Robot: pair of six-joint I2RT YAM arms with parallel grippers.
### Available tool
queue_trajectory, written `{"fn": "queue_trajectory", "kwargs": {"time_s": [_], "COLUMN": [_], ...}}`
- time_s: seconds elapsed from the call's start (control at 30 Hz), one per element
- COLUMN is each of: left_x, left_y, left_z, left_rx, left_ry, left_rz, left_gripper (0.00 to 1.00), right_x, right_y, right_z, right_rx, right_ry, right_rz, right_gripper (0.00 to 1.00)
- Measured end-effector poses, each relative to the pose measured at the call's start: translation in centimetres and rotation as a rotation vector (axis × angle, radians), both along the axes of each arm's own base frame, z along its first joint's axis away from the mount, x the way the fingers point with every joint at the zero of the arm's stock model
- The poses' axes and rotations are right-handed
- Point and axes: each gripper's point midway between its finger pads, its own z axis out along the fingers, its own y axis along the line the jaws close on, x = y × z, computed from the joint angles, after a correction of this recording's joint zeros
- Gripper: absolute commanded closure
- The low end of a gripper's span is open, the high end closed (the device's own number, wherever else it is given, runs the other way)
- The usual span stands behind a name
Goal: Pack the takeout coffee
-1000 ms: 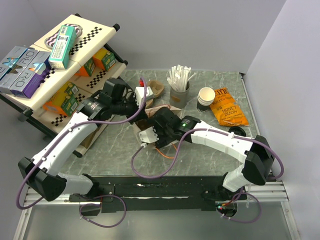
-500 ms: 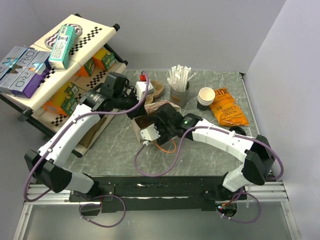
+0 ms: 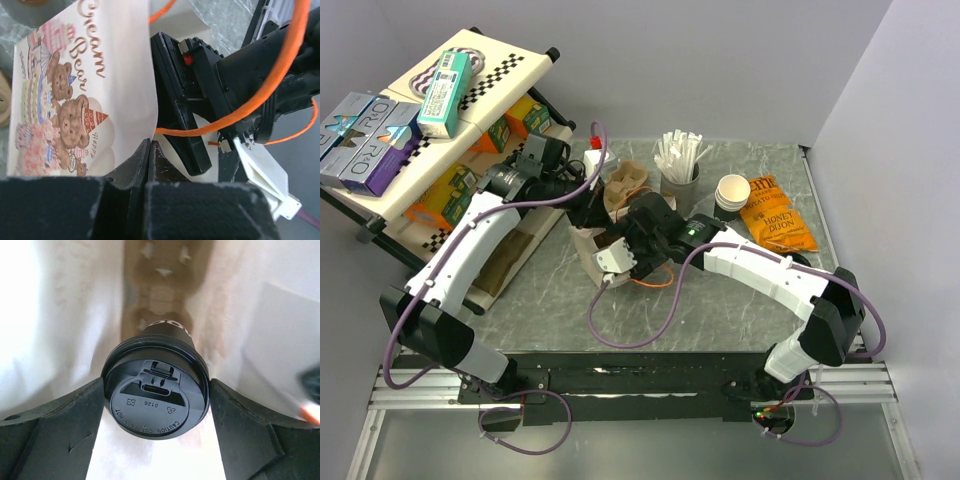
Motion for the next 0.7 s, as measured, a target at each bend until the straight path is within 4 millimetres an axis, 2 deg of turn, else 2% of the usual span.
{"fn": "queue_trajectory", "kwargs": {"time_s": [0.13,0.5,0.7], "left_x": [-0.3,-0.7,-0.7], "left_y": [-0.1,0.0,0.2], "left_z": [0.5,0.7,0.8], "left_rx": [-0.013,-0.007,0.005], "left_ry": [0.017,0.010,-0.002], "left_rz": [-0.001,-0.023,-0.039], "left_gripper": [0.99,0.99,0.99], "right_x": [-0.4,-1.3,-0.9], "right_y": [0.3,0.1,0.6], "right_z": [0.8,-0.7,-1.4], "right_rx": [0.006,-0.031,-0.039], "right_ry": [0.010,0.041,0.040], "right_rz": [0.014,0.067,0.089], "right_gripper": [1.00,1.00,1.00]}}
